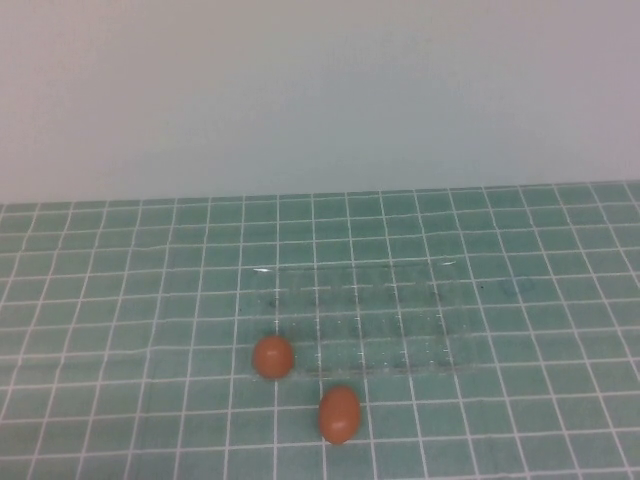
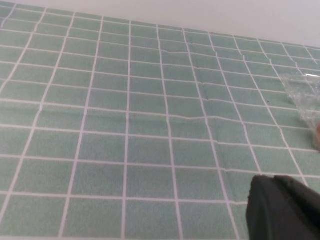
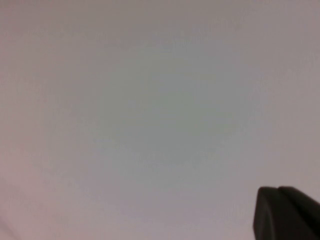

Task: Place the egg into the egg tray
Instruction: Pick up the egg

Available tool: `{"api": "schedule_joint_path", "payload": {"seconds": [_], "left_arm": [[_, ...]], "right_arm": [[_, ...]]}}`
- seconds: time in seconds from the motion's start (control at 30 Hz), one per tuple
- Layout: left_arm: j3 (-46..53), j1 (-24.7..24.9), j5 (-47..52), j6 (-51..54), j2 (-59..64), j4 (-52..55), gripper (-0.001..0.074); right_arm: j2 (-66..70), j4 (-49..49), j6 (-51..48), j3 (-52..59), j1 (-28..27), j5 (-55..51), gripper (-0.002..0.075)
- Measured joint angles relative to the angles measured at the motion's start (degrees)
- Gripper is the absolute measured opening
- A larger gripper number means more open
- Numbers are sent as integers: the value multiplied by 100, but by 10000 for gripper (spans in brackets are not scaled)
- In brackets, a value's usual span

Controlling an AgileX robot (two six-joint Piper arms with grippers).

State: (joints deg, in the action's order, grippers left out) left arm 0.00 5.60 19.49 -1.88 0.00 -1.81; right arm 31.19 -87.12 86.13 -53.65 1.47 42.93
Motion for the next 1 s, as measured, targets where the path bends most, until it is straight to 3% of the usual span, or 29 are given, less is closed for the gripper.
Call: {"api": "schedule_joint_path", "payload": {"seconds": [0.13,0.3,0.57,0.77,0.9,1.0], "left_arm": [[0,0,0,0,0,0,-1],[0,0,0,0,0,0,-1],[0,0,0,0,0,-10,-1],[0,0,0,0,0,-10,-1],[0,0,0,0,0,-10,-1],[0,0,0,0,0,-10,-1]], "right_arm": [[1008,-1160,1382,-806,0,386,-1],[1805,-1430,1639,-1120,0,98,-1],[2289,-1438,175,-969,0,-1192,-1],[2289,-1417,-901,-445,0,-2885,-1],[2289,-1373,-862,323,62,-3754,-1],[2289,-1324,-518,806,396,-3848,-1]]}}
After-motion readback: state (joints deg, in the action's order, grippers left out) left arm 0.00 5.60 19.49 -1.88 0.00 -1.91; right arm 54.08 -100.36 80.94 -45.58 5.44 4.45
